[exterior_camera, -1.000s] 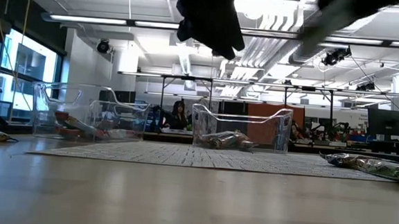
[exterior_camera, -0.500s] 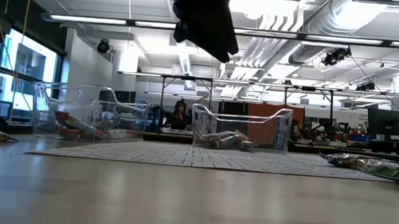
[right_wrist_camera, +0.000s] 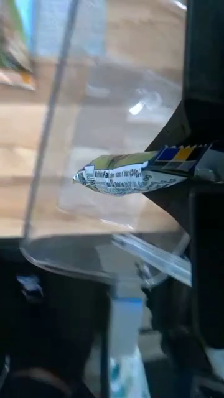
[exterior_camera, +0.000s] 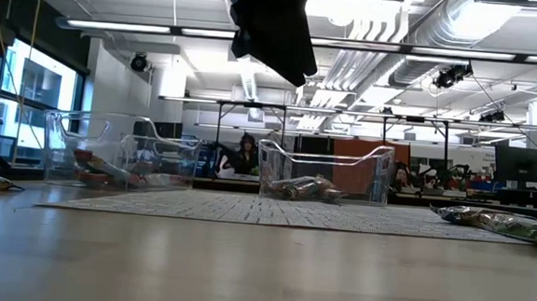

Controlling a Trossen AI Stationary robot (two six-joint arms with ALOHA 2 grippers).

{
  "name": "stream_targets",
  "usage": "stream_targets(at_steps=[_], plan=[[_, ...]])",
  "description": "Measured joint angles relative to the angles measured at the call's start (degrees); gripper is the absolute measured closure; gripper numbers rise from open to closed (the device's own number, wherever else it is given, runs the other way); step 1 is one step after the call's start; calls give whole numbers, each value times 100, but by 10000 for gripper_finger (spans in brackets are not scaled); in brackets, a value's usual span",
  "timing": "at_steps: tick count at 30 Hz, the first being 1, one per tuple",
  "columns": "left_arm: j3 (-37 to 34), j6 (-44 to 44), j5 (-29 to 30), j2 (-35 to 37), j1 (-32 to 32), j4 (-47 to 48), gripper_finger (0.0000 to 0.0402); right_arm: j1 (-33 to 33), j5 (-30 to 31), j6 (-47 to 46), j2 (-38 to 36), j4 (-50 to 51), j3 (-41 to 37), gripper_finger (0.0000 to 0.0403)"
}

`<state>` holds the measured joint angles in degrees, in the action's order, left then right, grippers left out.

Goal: Pick and place Granola Bars by type
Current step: Put the blue granola bar into the bottom transparent bin

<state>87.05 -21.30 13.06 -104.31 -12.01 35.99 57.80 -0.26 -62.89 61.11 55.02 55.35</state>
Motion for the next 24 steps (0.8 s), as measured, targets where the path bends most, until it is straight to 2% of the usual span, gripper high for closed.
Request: stream_targets(at_steps=[3, 7, 11, 14, 17, 24], plan=[[0, -24, -4, 0, 0, 31, 251, 118, 311, -11, 163, -54, 0, 383], [0, -153, -79, 0, 0, 115, 251, 179, 216, 44, 536, -124, 9, 373], [-11, -187, -88, 0, 0, 154, 251, 131, 121, 524, 1003, -15, 9, 375], [-17, -270, -92, 0, 0, 163, 251, -60, 115, 750, 1316, 66, 9, 377], [-20, -308, -94, 0, 0, 160, 251, -369, -36, 401, 1539, 96, 9, 371], [-20, -404, -96, 0, 0, 157, 251, -932, -441, 226, 1819, 177, 7, 328]])
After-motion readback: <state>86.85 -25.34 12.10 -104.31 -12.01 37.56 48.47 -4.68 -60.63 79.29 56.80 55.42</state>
